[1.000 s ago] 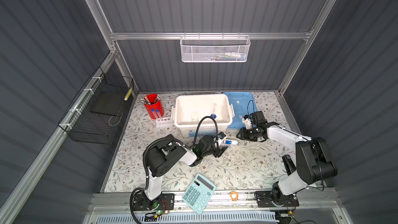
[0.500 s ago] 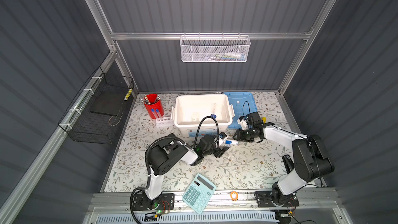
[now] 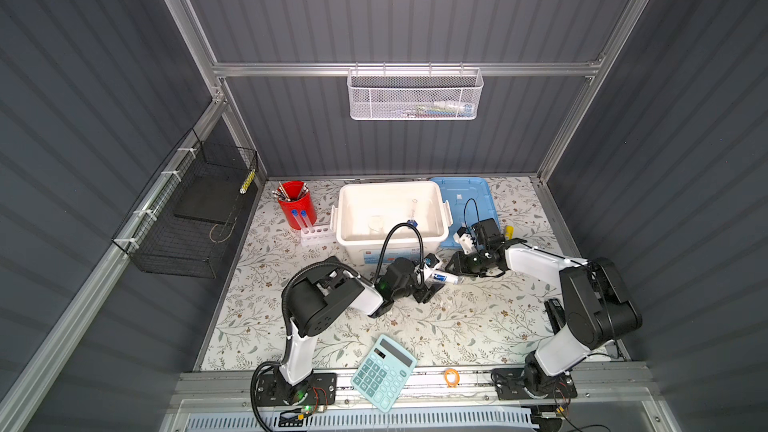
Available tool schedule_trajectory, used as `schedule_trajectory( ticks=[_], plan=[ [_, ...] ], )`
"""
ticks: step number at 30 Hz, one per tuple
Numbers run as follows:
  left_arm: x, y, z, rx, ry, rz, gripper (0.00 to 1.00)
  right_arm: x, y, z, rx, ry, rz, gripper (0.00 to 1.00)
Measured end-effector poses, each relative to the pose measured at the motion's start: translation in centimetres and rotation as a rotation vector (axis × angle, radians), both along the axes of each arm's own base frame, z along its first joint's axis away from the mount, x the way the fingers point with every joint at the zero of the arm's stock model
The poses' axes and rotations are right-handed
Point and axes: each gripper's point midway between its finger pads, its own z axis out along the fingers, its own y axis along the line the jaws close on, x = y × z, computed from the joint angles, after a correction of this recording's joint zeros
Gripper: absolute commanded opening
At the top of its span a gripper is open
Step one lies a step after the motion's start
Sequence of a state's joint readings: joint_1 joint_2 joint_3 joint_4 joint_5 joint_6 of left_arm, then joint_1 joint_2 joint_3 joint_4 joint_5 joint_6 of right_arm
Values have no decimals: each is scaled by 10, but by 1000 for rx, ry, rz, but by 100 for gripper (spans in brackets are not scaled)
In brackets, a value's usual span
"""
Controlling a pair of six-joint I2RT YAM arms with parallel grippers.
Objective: Organize the chemistry lab equipment
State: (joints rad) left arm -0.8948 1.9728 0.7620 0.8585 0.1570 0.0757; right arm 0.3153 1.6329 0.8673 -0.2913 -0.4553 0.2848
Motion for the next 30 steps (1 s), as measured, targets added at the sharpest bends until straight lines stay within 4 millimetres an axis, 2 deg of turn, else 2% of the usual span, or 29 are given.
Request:
schedule_trajectory(
  ticks=[10, 18, 30],
  plan=[
    [-2, -6, 2, -16, 8, -30, 72, -9, 4, -4, 17, 24, 18, 33],
    [-6, -9, -7, -11, 36, -52, 71, -9, 5, -3, 24, 22, 21, 32],
    [-8, -9, -7, -20, 54, -55, 53, -9, 5, -3, 23, 21, 21, 31]
  ],
)
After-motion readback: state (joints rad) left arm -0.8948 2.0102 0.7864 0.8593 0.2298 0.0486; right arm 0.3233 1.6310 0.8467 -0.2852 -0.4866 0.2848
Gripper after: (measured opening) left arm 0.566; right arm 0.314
